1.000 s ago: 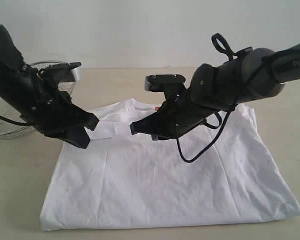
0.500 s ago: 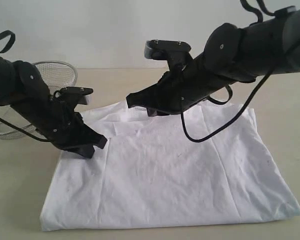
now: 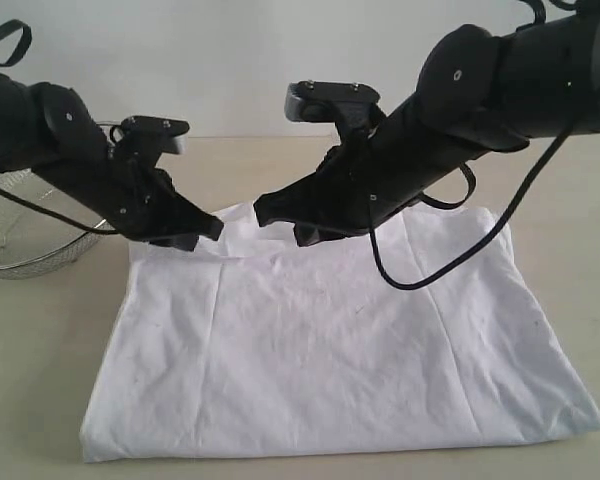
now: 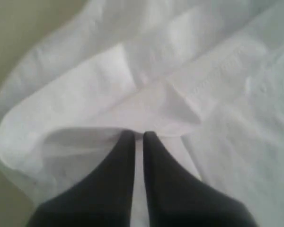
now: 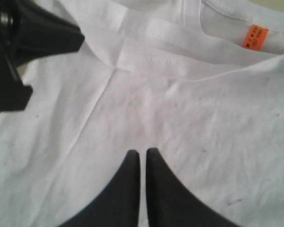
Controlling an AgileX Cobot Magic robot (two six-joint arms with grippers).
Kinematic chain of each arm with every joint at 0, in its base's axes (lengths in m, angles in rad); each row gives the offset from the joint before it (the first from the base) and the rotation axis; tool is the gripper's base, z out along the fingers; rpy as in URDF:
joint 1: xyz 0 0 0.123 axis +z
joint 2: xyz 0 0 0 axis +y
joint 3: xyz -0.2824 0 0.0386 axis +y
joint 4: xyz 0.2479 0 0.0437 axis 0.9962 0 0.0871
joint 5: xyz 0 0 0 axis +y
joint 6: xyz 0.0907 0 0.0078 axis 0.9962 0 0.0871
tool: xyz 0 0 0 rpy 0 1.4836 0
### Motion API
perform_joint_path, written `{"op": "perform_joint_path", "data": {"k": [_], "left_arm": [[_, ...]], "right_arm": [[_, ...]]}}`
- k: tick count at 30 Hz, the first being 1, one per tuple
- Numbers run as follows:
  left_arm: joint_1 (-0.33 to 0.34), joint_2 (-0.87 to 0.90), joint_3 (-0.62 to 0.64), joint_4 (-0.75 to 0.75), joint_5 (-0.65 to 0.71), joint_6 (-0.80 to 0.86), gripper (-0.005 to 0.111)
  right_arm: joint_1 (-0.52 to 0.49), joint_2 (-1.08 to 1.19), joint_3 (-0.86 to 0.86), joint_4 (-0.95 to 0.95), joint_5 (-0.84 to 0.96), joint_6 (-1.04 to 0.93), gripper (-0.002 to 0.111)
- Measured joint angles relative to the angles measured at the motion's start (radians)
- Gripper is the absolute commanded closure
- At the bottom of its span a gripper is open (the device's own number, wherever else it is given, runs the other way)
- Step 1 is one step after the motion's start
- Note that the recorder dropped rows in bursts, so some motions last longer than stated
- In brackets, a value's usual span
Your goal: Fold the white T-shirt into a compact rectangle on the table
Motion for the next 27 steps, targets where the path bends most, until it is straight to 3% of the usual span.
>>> {"op": "perform_joint_path", "data": {"k": [8,14,17,20,27], "left_arm": [[0.076,0.011,-0.174,0.207,0.102,-0.166,0.100],[0.100,0.002,-0.224,0.215,0.287,-0.181,0.101],[0.055,-0.022,-0.230,0.099,0.379,-0.095,0.102],[0.000,-0.008,-0.230,0.064,0.377,-0.077,0.102],[-0.081,0.083,-0.230,-0.013,0.256,-0.067,0.102]], "right_arm": [[0.000,-0.060,0.173,0.002,-0.094,0.000,0.108],[0.000,-0.100,0.293,0.002,-0.185,-0.008,0.108],[0.000,-0.101,0.298,0.002,-0.241,-0.009,0.108],[-0.023,-0.101,0.298,0.004,-0.254,-0.001,0.108],[-0.282,-0.102,0.298,0.004,-0.231,0.011,0.108]]}}
